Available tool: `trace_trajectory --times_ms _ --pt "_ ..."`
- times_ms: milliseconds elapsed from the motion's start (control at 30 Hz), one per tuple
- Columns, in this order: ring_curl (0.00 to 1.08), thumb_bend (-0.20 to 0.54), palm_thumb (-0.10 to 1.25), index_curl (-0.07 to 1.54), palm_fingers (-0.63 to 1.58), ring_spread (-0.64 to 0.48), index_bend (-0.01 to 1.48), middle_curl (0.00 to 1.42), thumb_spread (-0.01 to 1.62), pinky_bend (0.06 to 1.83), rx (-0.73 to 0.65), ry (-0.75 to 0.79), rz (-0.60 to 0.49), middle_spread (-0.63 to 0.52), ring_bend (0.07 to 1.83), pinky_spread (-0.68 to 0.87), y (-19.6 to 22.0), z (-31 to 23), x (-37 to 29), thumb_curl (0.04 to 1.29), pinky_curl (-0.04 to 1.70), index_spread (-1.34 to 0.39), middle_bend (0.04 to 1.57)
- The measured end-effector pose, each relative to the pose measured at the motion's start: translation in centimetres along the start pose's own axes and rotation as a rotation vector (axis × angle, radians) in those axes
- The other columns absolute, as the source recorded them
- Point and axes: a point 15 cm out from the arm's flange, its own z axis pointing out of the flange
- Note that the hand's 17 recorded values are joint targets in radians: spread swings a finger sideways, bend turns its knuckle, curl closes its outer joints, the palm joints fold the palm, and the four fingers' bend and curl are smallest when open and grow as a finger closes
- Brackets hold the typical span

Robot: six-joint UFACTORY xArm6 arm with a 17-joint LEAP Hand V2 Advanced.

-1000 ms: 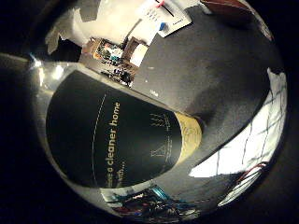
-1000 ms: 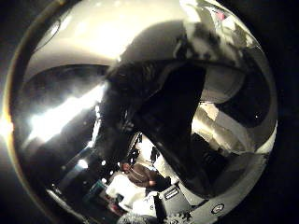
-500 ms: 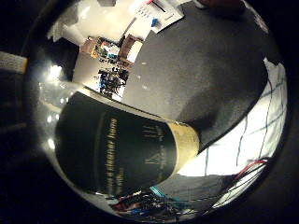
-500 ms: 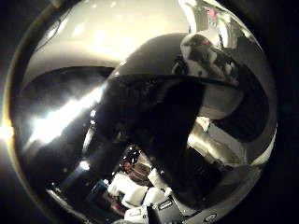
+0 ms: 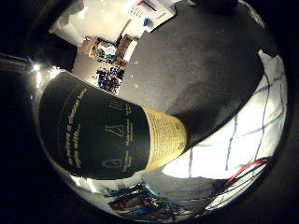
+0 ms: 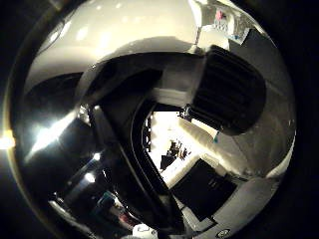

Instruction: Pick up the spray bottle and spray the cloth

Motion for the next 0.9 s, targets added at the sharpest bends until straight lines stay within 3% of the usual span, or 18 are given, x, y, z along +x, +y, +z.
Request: trace_trajectory --times_ms 900 --pt "0.26 -0.022 0.68 0.37 0.35 -0.06 0.18 0.4 1.07 0.41 -0.05 0.046 0.025 -0.05 0.51 0.29 2.2 -4.5 4.1 0.32 0.31 -0.36 0.28"
